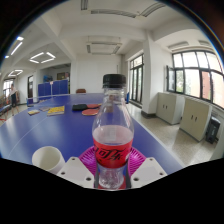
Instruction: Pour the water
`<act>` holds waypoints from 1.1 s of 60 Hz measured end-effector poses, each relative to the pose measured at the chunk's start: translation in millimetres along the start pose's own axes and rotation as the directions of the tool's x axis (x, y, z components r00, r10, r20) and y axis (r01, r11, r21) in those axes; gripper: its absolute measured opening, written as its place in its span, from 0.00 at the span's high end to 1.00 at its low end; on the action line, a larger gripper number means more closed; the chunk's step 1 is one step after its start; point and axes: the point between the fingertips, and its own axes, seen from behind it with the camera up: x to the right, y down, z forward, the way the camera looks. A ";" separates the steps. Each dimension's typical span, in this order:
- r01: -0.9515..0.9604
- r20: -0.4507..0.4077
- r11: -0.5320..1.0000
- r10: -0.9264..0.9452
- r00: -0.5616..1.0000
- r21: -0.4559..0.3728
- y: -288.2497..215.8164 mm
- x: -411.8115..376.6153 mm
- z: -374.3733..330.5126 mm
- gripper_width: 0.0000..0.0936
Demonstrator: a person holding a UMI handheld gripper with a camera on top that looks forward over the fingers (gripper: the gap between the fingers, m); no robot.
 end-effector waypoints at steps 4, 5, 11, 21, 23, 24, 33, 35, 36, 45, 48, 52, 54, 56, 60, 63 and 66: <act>-0.009 0.004 1.000 0.009 1.000 0.003 -0.6 0.6 -4.7 0.53; -0.007 0.005 1.000 0.007 1.000 -0.002 0.4 0.4 -6.4 0.50; 0.007 0.015 0.997 -0.006 1.000 -0.075 12.0 -2.2 -0.8 0.28; -0.001 -0.019 0.987 -0.002 1.000 -0.158 15.5 -0.7 -32.6 0.08; -0.002 -0.036 0.986 -0.004 0.999 -0.167 17.7 8.4 -36.6 0.09; -0.001 -0.043 0.986 -0.006 0.999 -0.168 15.5 7.7 -43.5 0.09; 0.007 -0.085 0.981 -0.024 0.996 -0.193 -0.6 -9.3 -128.2 0.09; 0.008 -0.091 0.980 -0.026 0.996 -0.196 -1.5 -7.9 -143.6 0.09; 0.007 -0.095 0.980 -0.027 0.995 -0.199 -1.9 -8.9 -154.8 0.09; 0.018 -0.087 0.978 -0.037 0.995 -0.210 -8.7 -28.0 -260.7 0.09; 0.029 -0.079 0.976 -0.047 0.996 -0.217 -10.1 -34.5 -294.6 0.09; 0.039 -0.072 0.970 -0.058 0.996 -0.241 -7.1 -40.4 -341.4 0.09; 0.045 -0.067 0.969 -0.063 0.996 -0.244 -7.9 -43.0 -362.9 0.09; 0.052 -0.062 0.970 -0.069 0.996 -0.236 -7.2 -43.9 -379.1 0.09; 0.070 -0.061 0.970 -0.086 0.994 -0.235 -7.1 -46.0 -412.7 0.09; 0.078 -0.067 0.968 -0.097 0.993 -0.239 -3.5 -44.5 -430.8 0.09; 0.073 -0.070 0.968 -0.093 0.993 -0.239 -2.7 -43.5 -447.5 0.09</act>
